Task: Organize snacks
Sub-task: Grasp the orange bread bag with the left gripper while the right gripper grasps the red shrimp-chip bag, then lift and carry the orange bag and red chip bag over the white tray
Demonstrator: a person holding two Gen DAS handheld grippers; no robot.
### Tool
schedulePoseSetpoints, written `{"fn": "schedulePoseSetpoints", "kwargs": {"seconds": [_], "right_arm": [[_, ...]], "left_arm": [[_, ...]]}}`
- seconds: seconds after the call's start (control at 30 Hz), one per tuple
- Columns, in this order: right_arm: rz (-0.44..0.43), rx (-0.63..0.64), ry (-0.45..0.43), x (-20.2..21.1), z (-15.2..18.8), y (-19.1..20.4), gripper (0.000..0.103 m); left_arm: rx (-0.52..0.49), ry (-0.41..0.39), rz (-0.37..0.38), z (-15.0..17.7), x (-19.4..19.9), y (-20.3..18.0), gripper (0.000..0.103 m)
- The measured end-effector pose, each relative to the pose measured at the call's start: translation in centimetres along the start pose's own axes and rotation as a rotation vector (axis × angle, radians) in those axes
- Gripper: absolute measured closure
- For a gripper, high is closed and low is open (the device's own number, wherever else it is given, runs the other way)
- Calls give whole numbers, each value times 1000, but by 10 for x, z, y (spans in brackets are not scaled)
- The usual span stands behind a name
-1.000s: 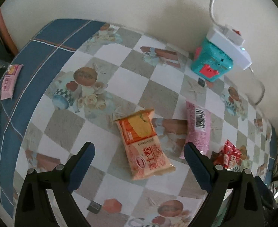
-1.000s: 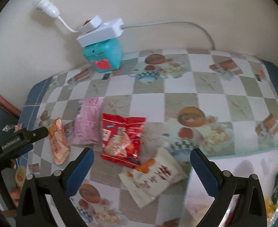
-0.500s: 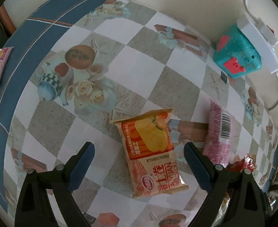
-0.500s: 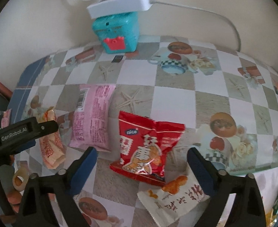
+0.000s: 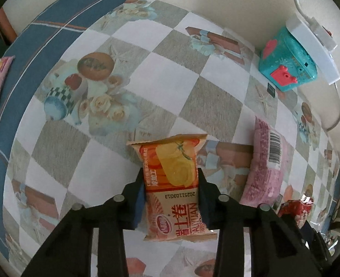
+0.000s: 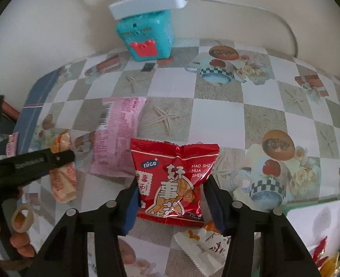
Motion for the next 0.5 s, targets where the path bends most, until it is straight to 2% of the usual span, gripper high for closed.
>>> {"fn": "schedulePoseSetpoints", "kwargs": {"seconds": [0.23, 0.33, 0.5], "right_arm": [[-24, -42, -53, 40, 15, -3, 48], [-17, -65, -75, 54, 25, -8, 48], [-15, -116, -125, 81, 39, -18, 48]], "left_arm": [[27, -30, -24, 30, 21, 5, 63], [44, -59, -14, 43, 35, 2, 63], [51, -118, -39, 59, 63, -2, 63]]}}
Point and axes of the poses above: each gripper's, at about its wrist camera, not at the fingertips, and x roughly against the way its jaws point, y to its left, z to its underside, the point moved 10 cm from there along -x, roughly the way its jaws point
